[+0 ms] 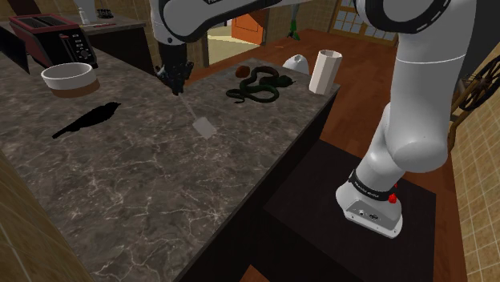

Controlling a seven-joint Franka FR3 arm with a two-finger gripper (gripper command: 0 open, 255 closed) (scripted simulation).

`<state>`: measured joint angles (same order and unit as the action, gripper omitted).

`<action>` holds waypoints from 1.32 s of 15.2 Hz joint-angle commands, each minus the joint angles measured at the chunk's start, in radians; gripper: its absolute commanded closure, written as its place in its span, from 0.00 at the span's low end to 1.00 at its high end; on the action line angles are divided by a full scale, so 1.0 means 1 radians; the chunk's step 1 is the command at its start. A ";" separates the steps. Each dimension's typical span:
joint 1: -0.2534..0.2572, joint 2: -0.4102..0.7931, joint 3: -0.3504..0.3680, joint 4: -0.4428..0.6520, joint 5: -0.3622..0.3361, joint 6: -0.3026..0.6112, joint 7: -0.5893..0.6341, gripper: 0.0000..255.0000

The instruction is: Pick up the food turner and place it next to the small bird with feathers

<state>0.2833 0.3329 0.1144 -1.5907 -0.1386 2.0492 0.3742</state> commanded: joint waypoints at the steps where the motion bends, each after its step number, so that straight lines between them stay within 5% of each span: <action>1: 0.033 0.016 0.012 0.029 -0.012 -0.018 0.047 1.00; 9: 0.170 0.123 0.051 0.192 -0.060 -0.096 0.220 1.00; 20: 0.169 0.152 0.045 0.089 -0.073 0.035 0.240 1.00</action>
<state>0.4522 0.4773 0.1600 -1.4984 -0.2098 2.0725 0.6130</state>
